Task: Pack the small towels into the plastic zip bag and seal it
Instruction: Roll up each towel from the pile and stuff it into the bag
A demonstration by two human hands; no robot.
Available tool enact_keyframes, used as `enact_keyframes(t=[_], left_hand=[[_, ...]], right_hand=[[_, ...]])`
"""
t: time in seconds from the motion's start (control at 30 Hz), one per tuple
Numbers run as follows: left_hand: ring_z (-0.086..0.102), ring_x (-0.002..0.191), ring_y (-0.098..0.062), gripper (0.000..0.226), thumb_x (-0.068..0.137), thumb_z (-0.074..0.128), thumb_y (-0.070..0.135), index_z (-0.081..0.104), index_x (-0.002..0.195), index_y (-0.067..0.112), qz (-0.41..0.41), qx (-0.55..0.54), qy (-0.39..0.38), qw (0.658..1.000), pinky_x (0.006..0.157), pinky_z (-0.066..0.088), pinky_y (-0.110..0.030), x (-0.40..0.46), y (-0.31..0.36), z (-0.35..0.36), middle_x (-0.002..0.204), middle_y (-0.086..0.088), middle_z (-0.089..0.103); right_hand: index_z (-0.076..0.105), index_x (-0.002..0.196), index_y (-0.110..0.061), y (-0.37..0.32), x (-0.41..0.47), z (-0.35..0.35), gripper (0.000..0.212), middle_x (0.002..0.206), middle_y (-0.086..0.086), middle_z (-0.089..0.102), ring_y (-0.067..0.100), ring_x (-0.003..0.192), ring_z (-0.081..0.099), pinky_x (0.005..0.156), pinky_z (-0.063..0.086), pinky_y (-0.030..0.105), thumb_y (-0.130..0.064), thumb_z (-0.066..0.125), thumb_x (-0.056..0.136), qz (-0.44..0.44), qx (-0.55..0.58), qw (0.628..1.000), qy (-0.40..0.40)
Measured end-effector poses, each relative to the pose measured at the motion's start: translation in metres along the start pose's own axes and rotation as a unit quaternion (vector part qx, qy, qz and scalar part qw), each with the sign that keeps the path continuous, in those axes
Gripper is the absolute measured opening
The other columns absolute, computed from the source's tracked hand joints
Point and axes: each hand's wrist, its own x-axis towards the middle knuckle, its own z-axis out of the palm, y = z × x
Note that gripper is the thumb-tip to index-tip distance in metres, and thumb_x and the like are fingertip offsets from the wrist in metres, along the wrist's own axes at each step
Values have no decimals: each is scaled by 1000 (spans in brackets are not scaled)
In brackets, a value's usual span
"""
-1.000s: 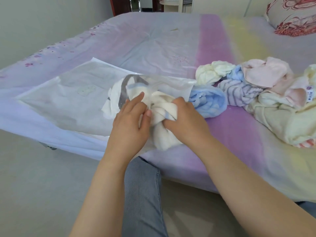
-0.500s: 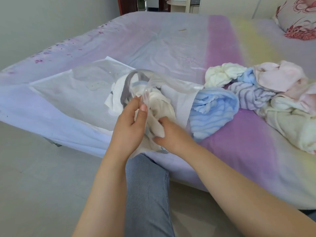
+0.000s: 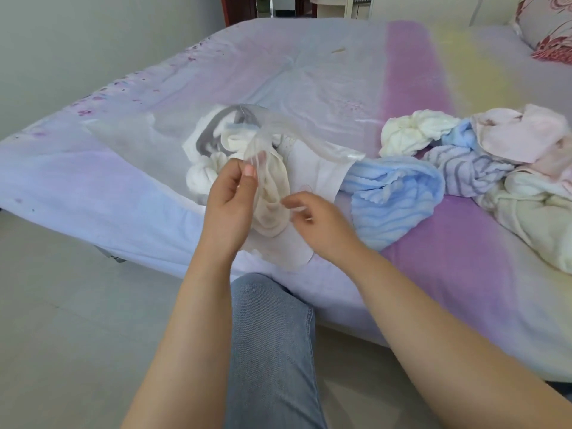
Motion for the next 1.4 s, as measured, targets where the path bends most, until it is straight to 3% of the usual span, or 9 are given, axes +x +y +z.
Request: enact_keyframes(t=[0.1, 0.23, 0.4, 0.5, 0.77, 1.0, 1.2, 1.3, 1.4], left_hand=[[47, 94, -7, 34, 98, 45, 33, 38, 73, 11, 7, 6, 7, 1000, 84, 39, -28, 0, -4, 14, 92, -2, 50], [47, 93, -8, 37, 97, 44, 34, 39, 78, 3, 2, -3, 17, 1000, 87, 41, -29, -3, -3, 23, 95, 0, 51], [62, 95, -1, 27, 98, 43, 29, 42, 73, 21, -5, -24, 93, 995, 83, 44, -22, -2, 5, 21, 92, 8, 62], [61, 114, -1, 27, 100, 42, 25, 43, 73, 21, -1, -37, 102, 994, 91, 44, -22, -1, 7, 21, 103, 8, 70], [59, 111, 8, 24, 101, 43, 27, 54, 86, 12, -37, -6, 95, 995, 90, 44, -20, -5, 8, 29, 106, 19, 70], [60, 100, 5, 27, 99, 46, 32, 50, 76, 19, -10, 10, 80, 997, 79, 42, -11, -8, 11, 40, 95, 19, 65], [47, 90, -6, 29, 96, 46, 29, 44, 68, 26, 0, 9, 26, 1000, 80, 38, -24, -17, 16, 38, 84, -3, 50], [46, 90, -7, 29, 97, 46, 27, 43, 68, 25, -7, -14, 23, 1000, 76, 39, -22, -20, 20, 28, 91, -2, 49], [55, 94, -2, 34, 101, 46, 21, 47, 67, 25, -19, -23, -1, 1000, 85, 45, -25, -21, 19, 22, 94, -3, 58]], right_hand=[[62, 100, -31, 9, -14, -39, 31, 98, -14, 65, 8, 91, 62, 82, 48, 25, -9, 48, 82, 18, 27, 982, 184], [56, 118, -26, 34, 4, -88, 39, 135, 3, 43, 24, 124, 41, 92, 31, 26, -17, 54, 81, 82, -109, 917, 374], [15, 145, -44, 75, 31, -102, 80, 160, -1, -11, 36, 142, 15, 108, 25, 52, -67, 54, 79, 291, -220, 923, 119], [35, 137, -33, 98, 26, -100, 65, 155, 4, 7, 40, 132, 29, 102, 35, 51, -58, 56, 81, 266, -342, 901, 17], [57, 87, -10, 101, -24, -119, 4, 109, 14, 53, 28, 92, 54, 66, 33, 28, -9, 58, 84, 152, -207, 958, 131], [47, 71, -6, 26, -71, -109, 9, 71, -6, 45, -1, 61, 37, 56, 33, 12, -16, 49, 71, 4, 1, 967, 255], [52, 61, -16, -53, -6, -47, 14, 59, -2, 54, 10, 58, 52, 52, 41, 23, -17, 60, 71, 58, 49, 994, 79], [58, 113, -7, -49, 10, -19, 34, 114, 17, 61, 27, 108, 59, 94, 49, 39, -11, 64, 80, 87, 37, 983, -155], [19, 150, -17, -23, -1, -11, 76, 156, 3, 18, 16, 142, 22, 111, 25, 23, -15, 63, 88, 26, -54, 965, -256]])
